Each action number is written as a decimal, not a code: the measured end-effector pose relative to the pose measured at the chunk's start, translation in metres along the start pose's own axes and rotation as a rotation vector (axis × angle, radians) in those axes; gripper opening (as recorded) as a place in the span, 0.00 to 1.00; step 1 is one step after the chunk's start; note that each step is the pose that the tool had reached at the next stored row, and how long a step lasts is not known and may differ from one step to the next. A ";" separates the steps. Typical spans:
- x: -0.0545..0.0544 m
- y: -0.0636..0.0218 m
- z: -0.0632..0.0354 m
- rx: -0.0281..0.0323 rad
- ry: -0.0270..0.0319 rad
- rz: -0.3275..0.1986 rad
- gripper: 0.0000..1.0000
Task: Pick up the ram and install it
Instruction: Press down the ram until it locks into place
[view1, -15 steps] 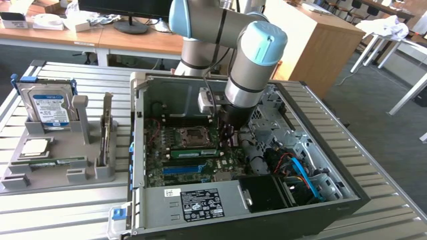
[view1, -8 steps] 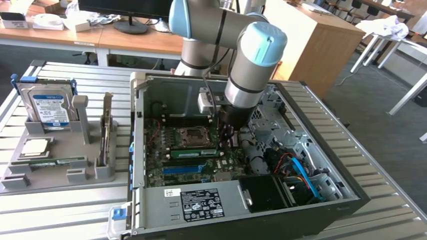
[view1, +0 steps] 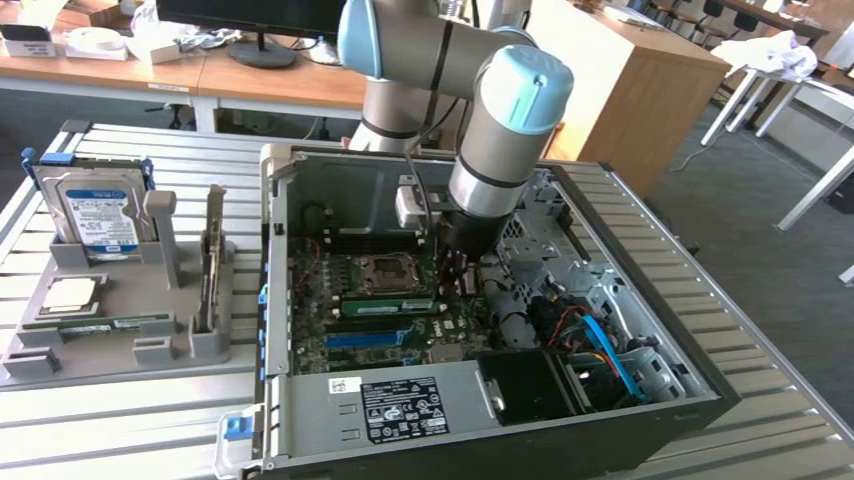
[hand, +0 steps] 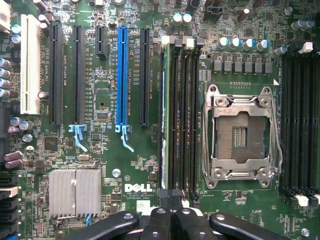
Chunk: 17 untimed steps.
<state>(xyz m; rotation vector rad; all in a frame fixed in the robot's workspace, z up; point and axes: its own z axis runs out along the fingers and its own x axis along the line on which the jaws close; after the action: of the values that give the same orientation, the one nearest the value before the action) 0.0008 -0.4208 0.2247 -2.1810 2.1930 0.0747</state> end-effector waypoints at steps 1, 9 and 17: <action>0.000 0.0000 0.0003 -0.0001 0.0001 0.000 0.10; 0.000 0.0000 0.0020 0.0001 -0.0002 0.000 0.10; 0.000 0.0000 0.0023 -0.0001 0.0000 0.000 0.10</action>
<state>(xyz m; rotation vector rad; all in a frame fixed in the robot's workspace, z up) 0.0008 -0.4208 0.2224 -2.1810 2.1930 0.0748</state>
